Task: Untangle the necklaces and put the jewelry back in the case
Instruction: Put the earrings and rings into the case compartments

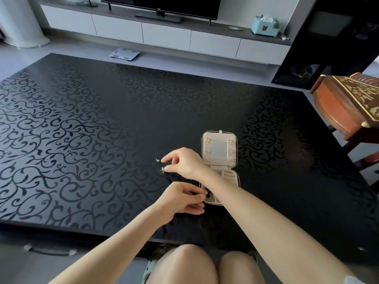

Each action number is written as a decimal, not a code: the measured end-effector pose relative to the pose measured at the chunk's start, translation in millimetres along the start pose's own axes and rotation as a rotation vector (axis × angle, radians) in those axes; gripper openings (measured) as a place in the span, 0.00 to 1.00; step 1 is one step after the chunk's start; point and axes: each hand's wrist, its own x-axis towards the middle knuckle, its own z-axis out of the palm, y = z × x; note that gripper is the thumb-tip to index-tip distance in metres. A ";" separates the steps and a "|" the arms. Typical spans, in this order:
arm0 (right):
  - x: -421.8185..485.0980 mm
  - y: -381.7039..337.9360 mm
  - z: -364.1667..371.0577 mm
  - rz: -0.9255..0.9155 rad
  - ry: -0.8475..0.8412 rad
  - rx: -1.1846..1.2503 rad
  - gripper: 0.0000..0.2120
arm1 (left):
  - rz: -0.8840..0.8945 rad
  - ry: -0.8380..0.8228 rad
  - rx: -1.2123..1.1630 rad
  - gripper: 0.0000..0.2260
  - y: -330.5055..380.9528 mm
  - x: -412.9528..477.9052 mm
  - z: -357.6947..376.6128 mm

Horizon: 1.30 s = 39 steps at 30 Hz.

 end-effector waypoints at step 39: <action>-112.8 71.9 -70.2 0.235 -0.144 0.102 0.01 | -0.009 0.037 -0.009 0.03 -0.9 1.3 1.0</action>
